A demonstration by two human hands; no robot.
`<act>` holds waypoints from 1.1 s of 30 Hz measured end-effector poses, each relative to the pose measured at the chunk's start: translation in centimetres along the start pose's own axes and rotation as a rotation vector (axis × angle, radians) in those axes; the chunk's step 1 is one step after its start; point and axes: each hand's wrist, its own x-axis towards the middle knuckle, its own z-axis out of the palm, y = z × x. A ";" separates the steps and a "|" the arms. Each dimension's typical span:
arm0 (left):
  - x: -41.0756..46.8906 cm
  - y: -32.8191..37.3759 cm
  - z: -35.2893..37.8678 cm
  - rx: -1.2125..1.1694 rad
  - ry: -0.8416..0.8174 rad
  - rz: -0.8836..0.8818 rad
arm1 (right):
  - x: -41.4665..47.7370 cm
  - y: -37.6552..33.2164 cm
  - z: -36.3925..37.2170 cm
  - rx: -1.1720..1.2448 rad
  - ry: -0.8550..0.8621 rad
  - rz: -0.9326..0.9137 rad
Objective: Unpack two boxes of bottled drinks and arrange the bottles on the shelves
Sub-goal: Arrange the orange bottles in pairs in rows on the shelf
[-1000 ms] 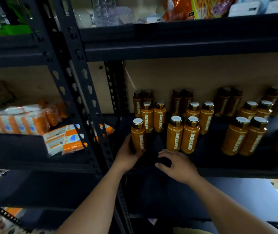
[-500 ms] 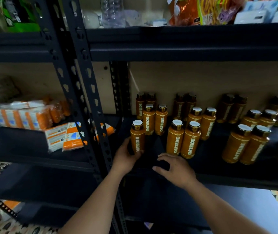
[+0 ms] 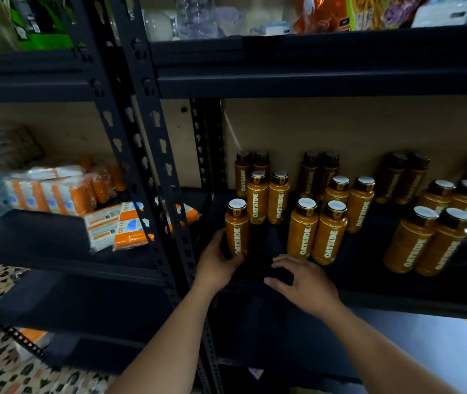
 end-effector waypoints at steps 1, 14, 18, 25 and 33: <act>0.0 -0.1 0.0 0.003 -0.005 -0.002 | 0.0 0.0 0.0 -0.006 -0.001 -0.001; 0.0 -0.1 -0.1 -0.015 -0.015 0.002 | -0.1 -0.2 -0.1 -0.018 -0.005 0.007; 0.0 -0.2 0.0 -0.007 -0.017 0.003 | 0.0 -0.1 0.0 -0.013 -0.003 0.014; 0.0 -0.1 0.0 0.006 -0.013 0.007 | 0.0 0.0 0.0 -0.009 -0.003 0.005; -0.1 -0.2 0.0 0.007 -0.010 0.004 | 0.1 0.2 0.1 0.000 0.001 -0.004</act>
